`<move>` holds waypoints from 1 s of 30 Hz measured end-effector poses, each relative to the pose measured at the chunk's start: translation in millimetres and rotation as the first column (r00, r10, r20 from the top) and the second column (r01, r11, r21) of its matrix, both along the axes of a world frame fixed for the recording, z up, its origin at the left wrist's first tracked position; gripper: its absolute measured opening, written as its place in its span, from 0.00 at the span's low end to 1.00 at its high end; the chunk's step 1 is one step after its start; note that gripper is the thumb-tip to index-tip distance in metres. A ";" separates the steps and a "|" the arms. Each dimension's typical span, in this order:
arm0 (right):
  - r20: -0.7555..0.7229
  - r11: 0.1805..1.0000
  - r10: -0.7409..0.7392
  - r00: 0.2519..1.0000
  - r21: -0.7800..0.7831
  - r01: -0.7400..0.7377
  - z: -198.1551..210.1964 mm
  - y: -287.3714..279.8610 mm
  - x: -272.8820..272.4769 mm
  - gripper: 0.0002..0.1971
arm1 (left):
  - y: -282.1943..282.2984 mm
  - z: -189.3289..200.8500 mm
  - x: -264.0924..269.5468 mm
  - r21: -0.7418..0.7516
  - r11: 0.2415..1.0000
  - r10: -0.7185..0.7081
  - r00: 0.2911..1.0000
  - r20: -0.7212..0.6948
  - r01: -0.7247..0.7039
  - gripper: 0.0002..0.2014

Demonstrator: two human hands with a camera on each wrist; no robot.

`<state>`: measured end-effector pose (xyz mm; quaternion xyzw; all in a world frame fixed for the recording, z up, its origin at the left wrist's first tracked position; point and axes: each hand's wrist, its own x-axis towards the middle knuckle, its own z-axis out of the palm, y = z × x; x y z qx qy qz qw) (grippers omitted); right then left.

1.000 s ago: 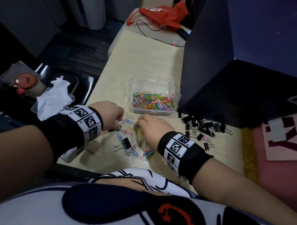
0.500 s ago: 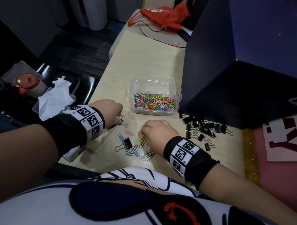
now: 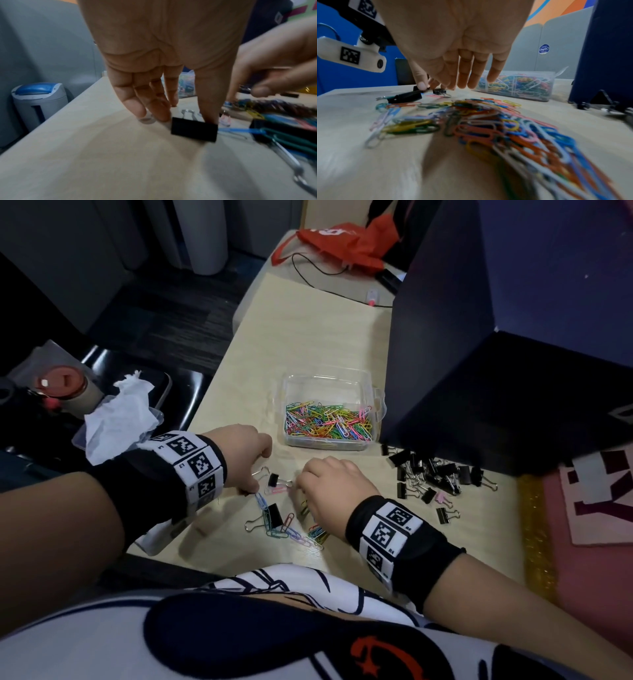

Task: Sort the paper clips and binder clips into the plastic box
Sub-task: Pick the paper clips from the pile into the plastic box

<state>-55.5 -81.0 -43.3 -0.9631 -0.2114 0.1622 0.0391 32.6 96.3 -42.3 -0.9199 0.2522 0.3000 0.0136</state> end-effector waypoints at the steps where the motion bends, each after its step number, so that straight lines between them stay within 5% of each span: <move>1: -0.012 0.999 0.003 1.000 0.043 -0.002 1.5 4.3 1.4 0.19 | -1.8 -0.7 -1.8 0.009 1.000 -0.012 1.000 0.007 0.012 0.26; 16: -0.062 0.994 -0.079 0.995 -0.083 0.074 -3.5 16.5 9.2 0.16 | -5.7 5.4 -15.4 -0.052 0.991 -0.120 0.988 0.092 0.125 0.11; 21: -0.066 0.988 -0.153 0.986 -0.034 0.151 1.6 9.8 5.9 0.15 | -17.0 12.2 -24.6 0.085 0.948 -0.316 0.940 0.126 0.307 0.17; 30: -0.051 0.968 -0.244 0.968 0.039 0.246 3.2 1.2 -5.0 0.13 | -35.5 10.3 -26.1 0.040 0.951 -0.310 0.941 0.136 0.308 0.10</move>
